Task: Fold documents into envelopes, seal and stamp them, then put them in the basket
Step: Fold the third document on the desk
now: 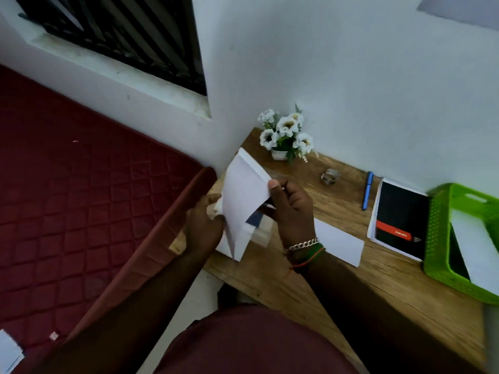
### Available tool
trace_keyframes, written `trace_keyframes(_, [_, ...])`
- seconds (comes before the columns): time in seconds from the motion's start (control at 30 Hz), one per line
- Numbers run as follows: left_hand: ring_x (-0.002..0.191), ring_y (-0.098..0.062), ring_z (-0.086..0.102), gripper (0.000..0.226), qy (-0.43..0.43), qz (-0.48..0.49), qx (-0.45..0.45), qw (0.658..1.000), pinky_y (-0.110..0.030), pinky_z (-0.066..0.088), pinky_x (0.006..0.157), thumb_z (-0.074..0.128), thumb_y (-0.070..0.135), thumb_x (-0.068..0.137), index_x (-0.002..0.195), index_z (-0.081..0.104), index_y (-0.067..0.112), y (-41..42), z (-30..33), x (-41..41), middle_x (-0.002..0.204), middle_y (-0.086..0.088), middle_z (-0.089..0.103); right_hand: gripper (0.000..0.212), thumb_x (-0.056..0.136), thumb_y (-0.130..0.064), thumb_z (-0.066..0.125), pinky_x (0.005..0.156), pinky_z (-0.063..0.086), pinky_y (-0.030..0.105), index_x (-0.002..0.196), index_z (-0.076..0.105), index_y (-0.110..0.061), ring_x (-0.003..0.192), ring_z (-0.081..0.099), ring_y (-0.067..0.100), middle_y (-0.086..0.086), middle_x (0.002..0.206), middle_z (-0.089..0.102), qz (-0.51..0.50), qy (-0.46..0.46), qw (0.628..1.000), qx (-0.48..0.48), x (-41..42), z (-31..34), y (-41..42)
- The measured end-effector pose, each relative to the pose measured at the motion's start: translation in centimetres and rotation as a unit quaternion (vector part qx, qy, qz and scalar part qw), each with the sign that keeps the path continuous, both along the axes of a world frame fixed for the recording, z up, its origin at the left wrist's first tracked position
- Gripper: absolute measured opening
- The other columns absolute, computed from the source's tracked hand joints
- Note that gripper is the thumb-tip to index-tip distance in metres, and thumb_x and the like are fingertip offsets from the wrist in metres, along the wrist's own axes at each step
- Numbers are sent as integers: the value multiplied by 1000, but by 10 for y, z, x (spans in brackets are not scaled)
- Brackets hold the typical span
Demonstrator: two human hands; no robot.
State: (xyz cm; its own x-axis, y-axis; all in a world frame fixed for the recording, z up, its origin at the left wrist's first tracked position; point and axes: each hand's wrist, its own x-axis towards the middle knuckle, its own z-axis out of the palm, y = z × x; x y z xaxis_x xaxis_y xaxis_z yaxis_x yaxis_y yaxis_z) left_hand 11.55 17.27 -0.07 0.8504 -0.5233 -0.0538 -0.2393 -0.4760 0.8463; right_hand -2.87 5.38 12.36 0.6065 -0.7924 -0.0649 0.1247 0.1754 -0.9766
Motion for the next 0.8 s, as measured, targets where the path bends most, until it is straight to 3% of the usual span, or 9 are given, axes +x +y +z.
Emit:
trace_keyframes(0.07, [117, -4, 59, 42, 49, -12, -121, 991, -43, 51, 102, 48, 19, 82, 119, 65, 30, -24, 31, -6, 122, 18, 66, 18, 101, -16, 55, 67, 57, 30, 86, 64, -13, 79, 66, 15, 3, 80, 66, -47, 2, 998, 41, -8, 1, -16])
trace_keyframes(0.13, [119, 7, 54, 37, 67, -80, -181, 978, -34, 48, 106, 55, 36, 90, 127, 59, 33, -44, 59, -13, 125, 28, 60, 17, 101, -21, 56, 69, 57, 29, 88, 65, -14, 81, 65, 16, 4, 82, 65, -92, 9, 992, 83, -19, -5, -32])
trace_keyframes(0.17, [124, 5, 51, 50, 71, -133, -186, 971, -30, 47, 105, 62, 50, 88, 134, 53, 35, -53, 68, -17, 132, 27, 57, 16, 100, -24, 57, 70, 57, 29, 89, 66, -15, 82, 63, 17, 6, 82, 63, -112, 12, 988, 106, -24, -9, -37])
trace_keyframes(0.27, [132, -8, 45, 101, -54, -265, -76, 960, -30, 43, 102, 80, 67, 65, 150, 31, 39, -80, 83, -35, 148, 16, 44, 15, 98, -25, 59, 69, 56, 33, 88, 65, -17, 71, 58, 15, 3, 69, 56, -166, 14, 973, 160, -40, -19, -49])
trace_keyframes(0.33, [132, -16, 44, 115, -155, -293, -1, 943, -40, 43, 103, 85, 62, 56, 151, 25, 38, -101, 80, -49, 149, 9, 40, 15, 98, -23, 59, 67, 56, 32, 86, 65, -16, 64, 56, 12, 1, 64, 55, -198, 19, 964, 175, -54, -25, -57])
trace_keyframes(0.47, [122, -25, 44, 114, -213, -329, 67, 918, -45, 43, 96, 78, 45, 55, 154, 22, 34, -135, 66, -71, 136, 0, 41, 9, 95, -22, 64, 65, 57, 31, 98, 65, -14, 77, 64, 18, 4, 85, 68, -230, 64, 955, 173, -82, -39, -69])
trace_keyframes(0.57, [123, -27, 38, 120, -269, -399, 134, 866, -45, 38, 98, 76, 49, 55, 157, 14, 34, -152, 58, -81, 137, -1, 36, 34, 80, -27, 81, 64, 58, 33, 107, 64, -18, 87, 68, 19, 2, 99, 73, -255, 139, 951, 105, -105, -55, -76])
trace_keyframes(0.63, [126, -26, 34, 122, -289, -443, 147, 836, -46, 33, 103, 75, 50, 57, 158, 9, 33, -159, 54, -90, 141, 0, 33, 39, 71, -26, 87, 67, 60, 38, 103, 65, -27, 88, 69, 21, 3, 99, 73, -273, 207, 939, 44, -118, -65, -80])
trace_keyframes(0.8, [134, -27, 26, 123, -301, -494, 164, 799, -48, 29, 110, 72, 50, 63, 159, -1, 31, -168, 48, -102, 154, -1, 23, 15, 86, -12, 70, 69, 62, 43, 96, 71, -23, 87, 68, 24, 2, 91, 72, -337, 241, 910, 35, -134, -79, -87])
